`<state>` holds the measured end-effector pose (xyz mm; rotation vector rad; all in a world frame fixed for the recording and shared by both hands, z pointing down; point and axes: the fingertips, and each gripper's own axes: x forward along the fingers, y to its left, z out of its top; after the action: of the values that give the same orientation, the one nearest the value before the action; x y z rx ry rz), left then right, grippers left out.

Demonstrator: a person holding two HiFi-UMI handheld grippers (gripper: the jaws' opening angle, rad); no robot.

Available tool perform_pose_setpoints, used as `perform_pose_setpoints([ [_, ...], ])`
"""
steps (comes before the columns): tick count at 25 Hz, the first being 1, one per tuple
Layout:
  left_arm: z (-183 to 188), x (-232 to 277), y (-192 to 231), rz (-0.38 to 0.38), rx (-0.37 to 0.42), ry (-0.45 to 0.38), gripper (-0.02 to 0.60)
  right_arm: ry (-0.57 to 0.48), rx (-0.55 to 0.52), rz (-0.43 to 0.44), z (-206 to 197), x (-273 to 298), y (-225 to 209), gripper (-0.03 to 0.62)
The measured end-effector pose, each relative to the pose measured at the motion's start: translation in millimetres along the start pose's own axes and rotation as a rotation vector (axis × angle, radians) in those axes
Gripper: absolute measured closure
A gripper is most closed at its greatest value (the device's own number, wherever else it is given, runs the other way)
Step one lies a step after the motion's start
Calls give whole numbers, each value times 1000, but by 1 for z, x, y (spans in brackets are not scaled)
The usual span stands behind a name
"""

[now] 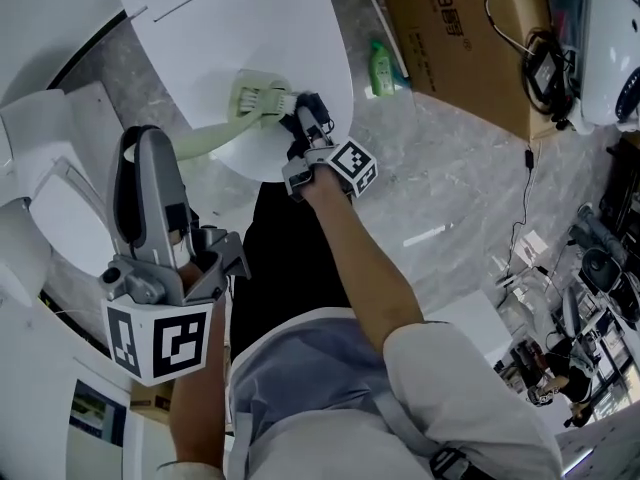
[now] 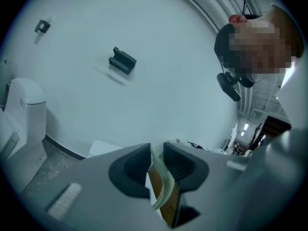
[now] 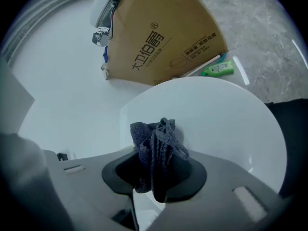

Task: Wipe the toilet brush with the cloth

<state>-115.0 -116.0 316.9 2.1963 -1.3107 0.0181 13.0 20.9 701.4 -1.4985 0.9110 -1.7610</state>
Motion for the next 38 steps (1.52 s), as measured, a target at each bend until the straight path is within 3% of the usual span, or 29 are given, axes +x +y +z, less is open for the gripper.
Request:
perform_pose_setpoints([
  [6,0,1,1,-14,-25,2,581,-40,62,11,-10,-4,-5,493],
  [19,1,3,-1,-13,8,-9,581,-49,277,53,-52,-13,-11,493],
  [28,0,2,-6,-16,-10,-33,581,8,432,94,-77,-19,-4,493],
  [38,1,-1,-3,7,31,-31,581,87,472,138,-92,-29,21,491],
])
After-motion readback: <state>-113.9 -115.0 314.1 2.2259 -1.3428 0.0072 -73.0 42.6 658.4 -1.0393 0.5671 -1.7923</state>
